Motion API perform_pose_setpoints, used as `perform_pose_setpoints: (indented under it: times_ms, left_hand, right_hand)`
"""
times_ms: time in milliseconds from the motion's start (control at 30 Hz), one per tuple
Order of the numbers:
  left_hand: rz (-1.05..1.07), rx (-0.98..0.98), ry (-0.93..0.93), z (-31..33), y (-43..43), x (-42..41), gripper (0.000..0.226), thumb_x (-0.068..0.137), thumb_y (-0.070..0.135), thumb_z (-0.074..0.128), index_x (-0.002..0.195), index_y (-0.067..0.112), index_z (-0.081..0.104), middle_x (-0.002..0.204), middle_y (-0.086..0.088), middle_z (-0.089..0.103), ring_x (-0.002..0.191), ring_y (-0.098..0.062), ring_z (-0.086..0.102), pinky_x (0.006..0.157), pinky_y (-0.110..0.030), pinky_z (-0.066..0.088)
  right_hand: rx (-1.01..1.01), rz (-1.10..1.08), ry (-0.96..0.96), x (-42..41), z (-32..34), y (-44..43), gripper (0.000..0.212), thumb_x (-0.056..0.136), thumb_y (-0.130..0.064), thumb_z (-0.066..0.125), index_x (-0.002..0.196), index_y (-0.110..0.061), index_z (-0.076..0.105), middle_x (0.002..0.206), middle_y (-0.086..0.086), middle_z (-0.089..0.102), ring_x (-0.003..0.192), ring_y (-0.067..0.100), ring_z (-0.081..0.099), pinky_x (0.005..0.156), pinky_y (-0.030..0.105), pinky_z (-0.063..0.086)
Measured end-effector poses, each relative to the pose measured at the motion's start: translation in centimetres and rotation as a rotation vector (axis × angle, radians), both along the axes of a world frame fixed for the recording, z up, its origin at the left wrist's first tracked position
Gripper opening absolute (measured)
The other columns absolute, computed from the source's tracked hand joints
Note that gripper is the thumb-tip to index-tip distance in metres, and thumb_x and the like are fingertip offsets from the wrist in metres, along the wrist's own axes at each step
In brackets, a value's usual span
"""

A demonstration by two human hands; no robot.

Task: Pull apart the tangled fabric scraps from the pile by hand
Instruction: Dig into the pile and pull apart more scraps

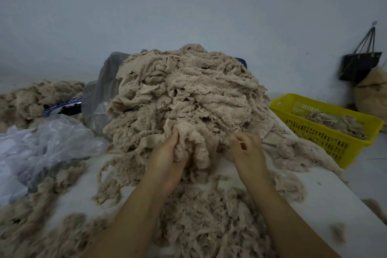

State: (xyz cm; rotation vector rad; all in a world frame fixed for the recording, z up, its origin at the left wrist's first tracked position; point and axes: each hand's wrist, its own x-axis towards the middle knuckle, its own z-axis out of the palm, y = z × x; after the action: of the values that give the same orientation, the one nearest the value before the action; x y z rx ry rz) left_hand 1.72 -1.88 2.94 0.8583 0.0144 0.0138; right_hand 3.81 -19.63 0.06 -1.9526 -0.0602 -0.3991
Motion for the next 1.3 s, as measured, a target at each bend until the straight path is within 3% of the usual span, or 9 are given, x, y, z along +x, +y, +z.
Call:
perform_pose_setpoints:
  times_ms: [133,233,367,433,567,700,800,967,1300]
  left_hand:
    - [0.026,0.486,-0.051,-1.2,-1.9,-0.2,0.033,0.103,0.031,0.050,0.128,0.012,0.062,0.119,-0.010,0.071,0.110,-0.021,0.068,0.089,-0.033,0.054]
    - [-0.047,0.958,-0.213,-2.5,-3.0,-0.2,0.034,0.104,0.026,0.049,0.137,0.020,0.051,0.134,-0.005,0.059,0.118,-0.013,0.058,0.099,-0.029,0.049]
    - [-0.245,1.045,-0.379,-2.1,-2.0,-0.6,0.046,0.089,0.052,0.061,0.130,0.065,0.043,0.135,0.040,0.042,0.125,0.017,0.042,0.097,-0.010,0.044]
    - [-0.013,1.119,-0.427,-1.1,-1.1,-0.5,0.033,0.084,0.061,0.056,0.115,0.069,0.049,0.124,0.048,0.043,0.119,0.023,0.040,0.091,-0.007,0.041]
    - [0.656,1.522,-0.274,-1.0,2.4,0.8,0.036,0.096,0.041,0.058,0.130,0.027,0.057,0.132,0.010,0.053,0.126,-0.010,0.041,0.106,-0.037,0.038]
    - [0.598,1.860,0.047,-2.3,4.7,1.2,0.034,0.099,0.031,0.054,0.127,0.014,0.062,0.132,-0.010,0.054,0.127,-0.031,0.038,0.104,-0.044,0.034]
    - [0.733,1.621,-0.306,-1.4,3.6,0.5,0.012,0.097,0.016,0.056,0.094,0.011,0.067,0.095,-0.003,0.061,0.095,-0.026,0.052,0.078,-0.036,0.039]
    - [0.449,1.659,-0.753,-1.8,-2.1,-1.4,0.026,0.094,0.017,0.046,0.091,0.011,0.071,0.090,-0.002,0.064,0.083,-0.019,0.057,0.070,-0.032,0.048]
    - [0.397,1.562,-0.610,-3.2,-2.3,0.0,0.032,0.090,0.005,0.062,0.121,0.000,0.058,0.128,-0.014,0.048,0.115,-0.027,0.046,0.095,-0.039,0.046]
  right_hand:
    - [0.265,0.425,0.153,-1.3,-0.1,1.7,0.054,0.077,-0.082,0.050,0.100,-0.038,0.069,0.096,-0.005,0.073,0.089,0.009,0.070,0.077,0.027,0.056]
    - [0.399,0.530,0.297,-1.3,-0.4,2.5,0.019,0.089,-0.052,0.061,0.085,-0.039,0.073,0.093,-0.007,0.075,0.094,0.014,0.070,0.084,0.029,0.055]
    - [0.600,0.413,0.383,-0.2,-0.8,1.3,0.023,0.100,-0.015,0.048,0.097,-0.013,0.070,0.090,0.013,0.074,0.079,0.022,0.072,0.065,0.030,0.056]
    - [0.845,0.306,0.278,0.5,-0.2,0.2,0.022,0.102,-0.018,0.047,0.099,-0.007,0.066,0.086,0.011,0.073,0.072,0.020,0.070,0.057,0.029,0.054]
    - [1.441,0.128,-0.021,1.5,1.0,-3.5,0.055,0.098,-0.053,0.045,0.118,-0.004,0.060,0.111,0.007,0.068,0.095,0.019,0.070,0.070,0.025,0.058]
    - [1.117,0.124,0.262,1.2,-0.6,-2.1,0.059,0.099,-0.052,0.045,0.120,0.001,0.061,0.104,0.012,0.069,0.086,0.018,0.070,0.065,0.024,0.056]
    - [0.869,0.341,0.364,0.4,-0.4,0.4,0.055,0.092,-0.050,0.051,0.103,0.001,0.071,0.090,0.015,0.072,0.074,0.019,0.071,0.060,0.026,0.056]
    - [0.825,0.568,0.551,-1.1,-0.3,2.6,0.057,0.095,-0.052,0.049,0.115,-0.002,0.068,0.110,0.016,0.070,0.100,0.022,0.071,0.074,0.030,0.058]
    - [0.560,0.591,0.328,-1.1,-0.3,2.1,0.032,0.097,-0.041,0.054,0.097,-0.018,0.076,0.106,0.007,0.073,0.101,0.017,0.069,0.081,0.023,0.053]
